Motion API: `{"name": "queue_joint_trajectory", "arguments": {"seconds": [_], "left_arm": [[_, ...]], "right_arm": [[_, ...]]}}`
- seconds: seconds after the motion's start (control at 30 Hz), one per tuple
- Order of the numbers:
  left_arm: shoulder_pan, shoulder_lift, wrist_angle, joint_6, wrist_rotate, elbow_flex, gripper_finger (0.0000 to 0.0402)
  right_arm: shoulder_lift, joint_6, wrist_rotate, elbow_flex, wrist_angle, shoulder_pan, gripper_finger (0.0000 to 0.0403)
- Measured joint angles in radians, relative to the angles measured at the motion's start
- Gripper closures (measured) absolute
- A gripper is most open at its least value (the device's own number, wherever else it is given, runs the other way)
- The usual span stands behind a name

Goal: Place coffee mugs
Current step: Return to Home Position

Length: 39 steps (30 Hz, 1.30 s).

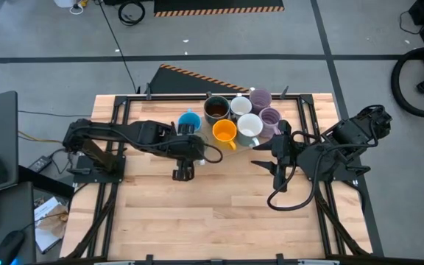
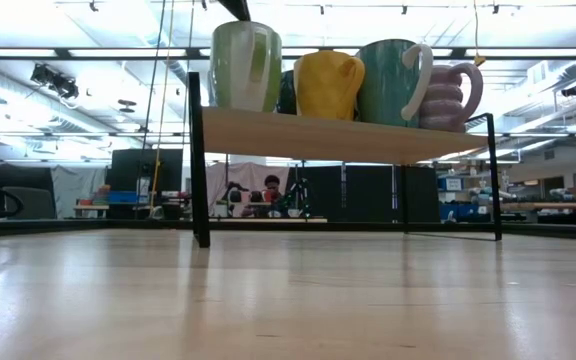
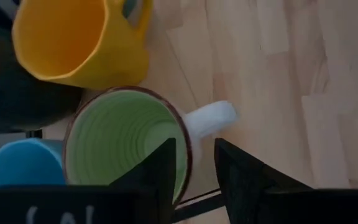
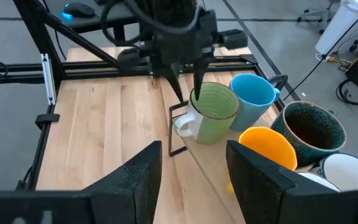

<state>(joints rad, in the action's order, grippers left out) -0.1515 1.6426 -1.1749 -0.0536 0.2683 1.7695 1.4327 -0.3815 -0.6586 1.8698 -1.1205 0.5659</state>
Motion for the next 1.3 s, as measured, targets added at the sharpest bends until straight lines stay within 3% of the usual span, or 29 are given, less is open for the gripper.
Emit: {"name": "queue_joint_trajectory", "arguments": {"seconds": [0.23,0.53,0.6,0.77,1.1,1.3], "left_arm": [[-0.005,-0.071,0.046,0.143,0.002,0.000,0.0285],[-0.051,-0.157,0.245,0.285,0.028,-0.034,0.0285],[-0.076,-0.182,0.251,0.323,0.048,-0.087,0.0285],[-0.132,-0.263,0.477,0.414,0.089,-0.277,0.0285],[-0.209,-0.426,0.877,0.474,0.273,-0.593,0.0286],[-0.224,-0.502,1.098,0.504,0.309,-0.755,0.0286]], "right_arm": [[0.000,0.031,-0.003,0.000,0.029,-0.010,0.0218],[-0.004,0.034,0.048,-0.007,-0.010,-0.053,0.0218],[-0.013,0.033,0.060,-0.018,-0.025,-0.059,0.0218],[-0.092,-0.008,0.046,-0.136,0.001,-0.068,0.0222],[-0.348,-0.009,0.234,-0.476,0.277,-0.164,0.0242],[-0.486,-0.011,0.247,-0.604,0.383,-0.208,0.0250]]}}
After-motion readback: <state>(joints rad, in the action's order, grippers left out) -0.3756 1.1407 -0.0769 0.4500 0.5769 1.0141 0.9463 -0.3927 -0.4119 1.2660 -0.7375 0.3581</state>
